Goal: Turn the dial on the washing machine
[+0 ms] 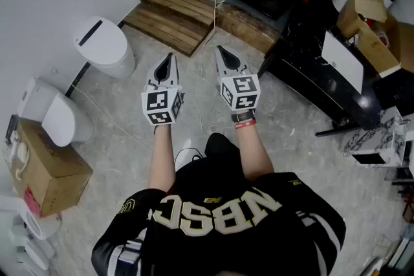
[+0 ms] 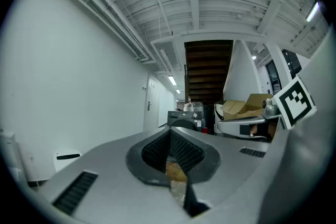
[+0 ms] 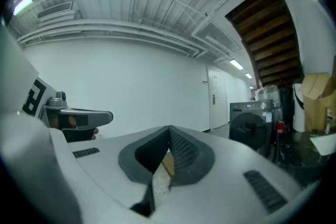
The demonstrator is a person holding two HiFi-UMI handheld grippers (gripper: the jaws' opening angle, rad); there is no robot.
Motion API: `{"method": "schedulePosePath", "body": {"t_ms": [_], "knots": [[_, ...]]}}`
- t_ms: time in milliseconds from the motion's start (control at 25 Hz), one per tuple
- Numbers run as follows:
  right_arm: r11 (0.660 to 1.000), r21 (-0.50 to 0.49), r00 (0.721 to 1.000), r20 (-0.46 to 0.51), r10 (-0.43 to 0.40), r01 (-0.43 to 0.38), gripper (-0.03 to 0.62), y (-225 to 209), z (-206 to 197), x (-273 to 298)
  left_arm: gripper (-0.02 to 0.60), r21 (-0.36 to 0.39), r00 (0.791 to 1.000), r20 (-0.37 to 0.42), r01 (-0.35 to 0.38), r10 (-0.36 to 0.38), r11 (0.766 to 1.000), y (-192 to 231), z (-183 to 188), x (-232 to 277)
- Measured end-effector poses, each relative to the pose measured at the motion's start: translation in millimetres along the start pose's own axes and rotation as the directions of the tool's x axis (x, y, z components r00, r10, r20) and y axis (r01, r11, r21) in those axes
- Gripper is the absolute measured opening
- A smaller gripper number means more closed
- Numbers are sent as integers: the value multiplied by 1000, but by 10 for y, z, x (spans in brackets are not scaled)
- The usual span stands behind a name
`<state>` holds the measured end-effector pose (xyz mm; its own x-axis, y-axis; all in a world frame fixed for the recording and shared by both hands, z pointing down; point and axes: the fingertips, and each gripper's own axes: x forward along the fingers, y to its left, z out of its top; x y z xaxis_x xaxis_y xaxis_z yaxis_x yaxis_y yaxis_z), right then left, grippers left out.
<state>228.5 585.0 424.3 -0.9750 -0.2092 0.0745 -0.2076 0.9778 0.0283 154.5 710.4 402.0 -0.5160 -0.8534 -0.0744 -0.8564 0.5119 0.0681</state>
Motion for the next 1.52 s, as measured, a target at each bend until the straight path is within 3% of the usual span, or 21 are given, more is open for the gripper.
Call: {"method": "schedulePosePath", "body": {"t_ms": [200, 400, 840, 1120, 1360, 1520], "knots": [[1000, 11, 1000, -9, -15, 15, 8, -249, -26, 470, 14, -28, 999, -8, 32, -32, 999, 106, -38, 492], [998, 55, 1000, 27, -6, 4, 8, -748, -23, 1169, 14, -22, 998, 3, 55, -55, 998, 173, -159, 1345], [996, 90, 999, 40, -20, 16, 8, -2537, 222, 2862, 14, -45, 994, -4, 113, -113, 993, 105, -158, 3910], [991, 114, 996, 32, -79, 75, 8, -3521, 162, 3227, 14, -50, 982, -26, 187, -188, 981, -296, -316, 4938], [974, 134, 982, 28, -188, 183, 8, -4249, 28, 3359, 14, -53, 952, -28, 302, -304, 952, -691, -469, 5729], [949, 141, 959, 1, -285, 282, 8, -4785, -138, 3444, 14, -63, 912, -39, 405, -408, 912, -1023, -661, 6294]]}}
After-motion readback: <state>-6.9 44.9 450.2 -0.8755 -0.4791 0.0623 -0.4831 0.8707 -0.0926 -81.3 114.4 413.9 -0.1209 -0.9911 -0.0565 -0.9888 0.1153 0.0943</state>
